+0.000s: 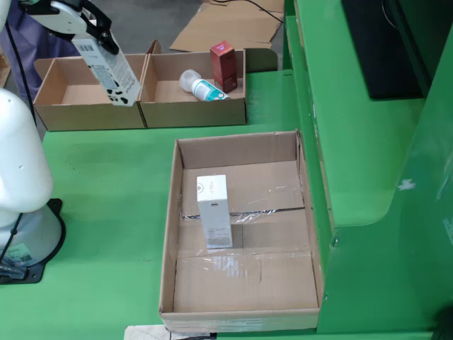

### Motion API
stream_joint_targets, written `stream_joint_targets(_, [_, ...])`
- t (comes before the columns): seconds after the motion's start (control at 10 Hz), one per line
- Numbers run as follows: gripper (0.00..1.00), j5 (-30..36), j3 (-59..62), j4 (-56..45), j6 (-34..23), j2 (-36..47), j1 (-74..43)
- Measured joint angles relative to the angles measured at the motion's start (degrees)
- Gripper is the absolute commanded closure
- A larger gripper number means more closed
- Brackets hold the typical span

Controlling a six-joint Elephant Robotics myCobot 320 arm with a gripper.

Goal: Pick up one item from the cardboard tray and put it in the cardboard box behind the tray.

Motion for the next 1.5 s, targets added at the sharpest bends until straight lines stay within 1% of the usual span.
stream_joint_targets(0.4, [1.00, 0.27, 0.00, 0.44, -0.35, -1.05, 2.90])
stream_joint_targets(0.6, [1.00, 0.09, 0.00, -0.97, -2.63, -1.05, 4.75])
stream_joint_targets(1.0, [1.00, -0.70, 0.00, -2.64, -3.60, -0.26, 7.39])
stream_joint_targets(1.3, [1.00, -2.11, 0.09, -5.89, -2.99, 2.02, 12.75])
stream_joint_targets(1.5, [1.00, -2.02, 0.09, -5.98, -2.99, 2.20, 13.36])
